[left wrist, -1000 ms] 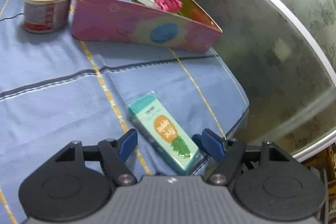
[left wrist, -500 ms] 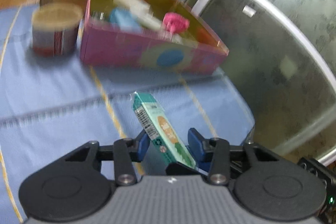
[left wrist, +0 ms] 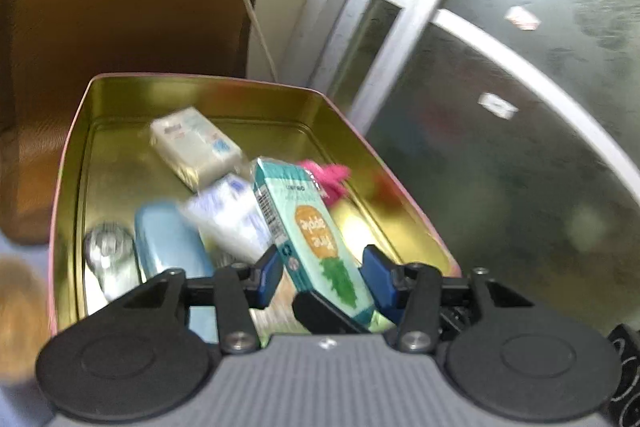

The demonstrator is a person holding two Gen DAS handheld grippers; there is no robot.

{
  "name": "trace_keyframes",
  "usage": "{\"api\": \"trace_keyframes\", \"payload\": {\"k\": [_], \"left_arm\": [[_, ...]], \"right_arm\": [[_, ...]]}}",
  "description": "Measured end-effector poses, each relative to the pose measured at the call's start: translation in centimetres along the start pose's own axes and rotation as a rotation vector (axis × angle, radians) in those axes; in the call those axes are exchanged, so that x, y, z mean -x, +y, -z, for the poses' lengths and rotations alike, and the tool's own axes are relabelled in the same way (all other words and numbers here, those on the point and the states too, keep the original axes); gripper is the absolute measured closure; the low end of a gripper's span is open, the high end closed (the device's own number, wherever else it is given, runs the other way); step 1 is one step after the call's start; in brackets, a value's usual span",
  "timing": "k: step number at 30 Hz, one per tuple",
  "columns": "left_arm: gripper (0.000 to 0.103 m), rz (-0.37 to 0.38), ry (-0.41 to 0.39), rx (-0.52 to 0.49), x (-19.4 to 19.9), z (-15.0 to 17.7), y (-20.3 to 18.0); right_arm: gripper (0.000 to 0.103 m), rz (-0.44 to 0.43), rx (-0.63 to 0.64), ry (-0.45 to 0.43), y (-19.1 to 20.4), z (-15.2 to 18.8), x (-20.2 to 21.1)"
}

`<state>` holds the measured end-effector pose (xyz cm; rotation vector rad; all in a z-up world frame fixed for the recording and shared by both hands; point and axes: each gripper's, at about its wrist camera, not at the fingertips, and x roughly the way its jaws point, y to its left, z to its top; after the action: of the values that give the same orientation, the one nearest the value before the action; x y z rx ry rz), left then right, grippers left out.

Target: Organize soft objects

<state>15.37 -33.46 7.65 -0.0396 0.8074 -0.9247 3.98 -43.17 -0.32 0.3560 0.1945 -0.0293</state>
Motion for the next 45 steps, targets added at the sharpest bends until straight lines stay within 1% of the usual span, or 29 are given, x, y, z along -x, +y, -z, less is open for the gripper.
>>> {"api": "trace_keyframes", "payload": {"k": [3,4,5,6,7,11,13,15,16,17,18,20,21,23,24,26,28,31,33,36,41,45], "left_arm": [[0.055,-0.088,0.001,0.015,-1.7,-0.9,0.9],[0.055,-0.093,-0.007,0.027,-1.4,-0.7,1.3],[0.054,-0.081,-0.019,0.032,-1.0,-0.4,1.6],[0.053,-0.074,-0.030,0.028,-0.3,-0.1,1.8],[0.050,-0.087,-0.045,0.020,0.4,0.4,1.9],[0.042,-0.187,-0.090,-0.042,2.9,2.3,1.2],[0.038,-0.243,-0.107,-0.084,4.2,3.4,0.4],[0.037,-0.281,-0.122,-0.125,5.7,4.7,-0.6],[0.033,-0.290,-0.130,-0.138,6.6,5.3,-1.0],[0.027,-0.298,-0.142,-0.146,7.5,5.9,-1.5],[0.022,-0.300,-0.158,-0.148,8.4,6.6,-2.0],[0.004,-0.300,-0.199,-0.155,10.8,8.0,-2.6],[0.001,-0.306,-0.215,-0.163,11.6,8.6,-2.8],[0.000,-0.330,-0.240,-0.185,13.4,9.8,-3.5],[0.000,-0.340,-0.246,-0.190,14.1,10.3,-3.8],[0.000,-0.343,-0.253,-0.190,15.6,11.5,-4.3],[0.000,-0.335,-0.238,-0.181,16.9,12.8,-4.6],[0.000,-0.330,-0.221,-0.157,18.0,14.6,-4.8],[0.000,-0.332,-0.224,-0.163,18.7,15.7,-5.0],[0.000,-0.351,-0.235,-0.161,19.7,16.9,-5.0],[0.000,-0.407,-0.261,-0.135,21.1,18.5,-4.7],[0.000,-0.424,-0.257,-0.123,21.8,19.4,-4.3]], "right_arm": [[0.056,0.105,0.049,0.037,-0.6,-0.7,-4.5],[0.056,0.142,0.068,0.048,-0.8,-0.6,-5.3],[0.056,0.154,0.067,0.052,-1.0,-0.5,-5.2],[0.056,0.134,0.048,0.037,-1.2,-0.4,-4.5],[0.054,0.113,0.030,0.016,-1.2,-0.1,-3.4],[0.054,0.097,-0.021,-0.043,0.0,1.1,1.3],[0.054,0.097,-0.051,-0.053,0.7,1.7,3.6],[0.054,0.102,-0.082,-0.055,1.5,2.2,5.6],[0.053,0.103,-0.100,-0.054,1.8,2.5,6.7],[0.052,0.108,-0.115,-0.052,2.2,2.7,7.4],[0.051,0.117,-0.130,-0.051,2.6,2.8,8.3],[0.047,0.131,-0.159,-0.043,3.3,3.3,10.1],[0.046,0.132,-0.175,-0.032,3.5,3.4,10.8],[0.045,0.131,-0.212,0.001,3.8,3.6,11.6],[0.042,0.131,-0.225,0.019,3.9,3.6,11.7],[0.030,0.140,-0.248,0.046,4.3,3.8,12.7],[0.023,0.145,-0.257,0.055,4.8,4.0,13.6],[0.022,0.124,-0.262,0.060,5.8,4.1,14.7],[0.021,0.121,-0.254,0.051,6.5,4.2,15.5],[0.020,0.120,-0.242,0.035,7.5,4.4,16.6],[0.018,0.101,-0.225,0.025,8.5,4.9,18.1],[0.018,0.095,-0.210,0.020,9.1,5.3,18.9]]}}
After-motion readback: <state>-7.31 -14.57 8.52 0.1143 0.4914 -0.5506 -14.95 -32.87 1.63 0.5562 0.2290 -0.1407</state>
